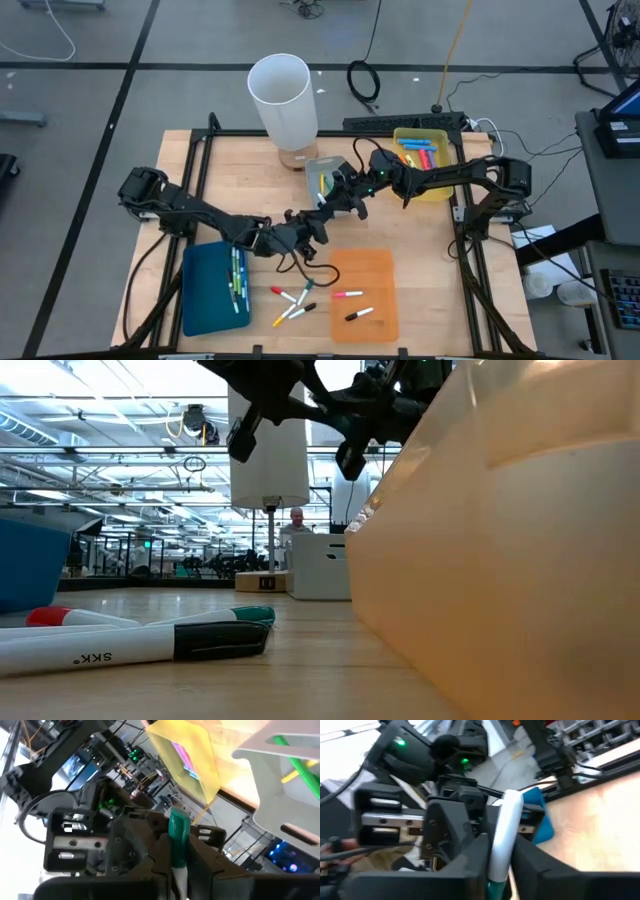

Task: Pick & Place Markers
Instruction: Put the left small green highlighter pen in the orange bin

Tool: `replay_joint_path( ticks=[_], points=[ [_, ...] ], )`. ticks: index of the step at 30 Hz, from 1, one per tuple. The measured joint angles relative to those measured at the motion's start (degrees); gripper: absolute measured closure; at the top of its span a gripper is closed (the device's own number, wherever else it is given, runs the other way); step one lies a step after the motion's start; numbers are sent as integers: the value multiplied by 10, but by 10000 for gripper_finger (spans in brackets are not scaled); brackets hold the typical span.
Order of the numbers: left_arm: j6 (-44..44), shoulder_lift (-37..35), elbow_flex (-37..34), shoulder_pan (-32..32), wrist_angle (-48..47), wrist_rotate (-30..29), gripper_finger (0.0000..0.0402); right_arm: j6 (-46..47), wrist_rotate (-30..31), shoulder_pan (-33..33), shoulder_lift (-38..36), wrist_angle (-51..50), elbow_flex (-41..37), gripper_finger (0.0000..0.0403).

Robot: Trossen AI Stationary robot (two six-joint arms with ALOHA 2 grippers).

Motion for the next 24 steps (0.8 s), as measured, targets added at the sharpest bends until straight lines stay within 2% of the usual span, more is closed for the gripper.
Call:
replay_joint_path(
  ticks=[2,5,7,11,17,21,24],
  points=[
    [-12,0,1,2,-3,1,358,-5,-6,0,0,0,0,373],
    [-74,0,0,3,-8,2,334,-16,-6,0,0,0,0,374],
    [-158,0,0,2,-11,11,313,-30,-6,0,0,6,0,374],
    [-427,0,0,-8,-9,21,271,-55,-3,1,0,19,-1,374],
    [-852,0,0,-16,-16,18,213,-117,60,-5,0,24,-1,374],
    [-1059,0,0,-16,-64,29,189,-151,71,-9,-13,7,-1,374],
    [-1149,-7,0,-19,-87,96,182,-219,114,0,-54,-47,-1,374]
  ],
)
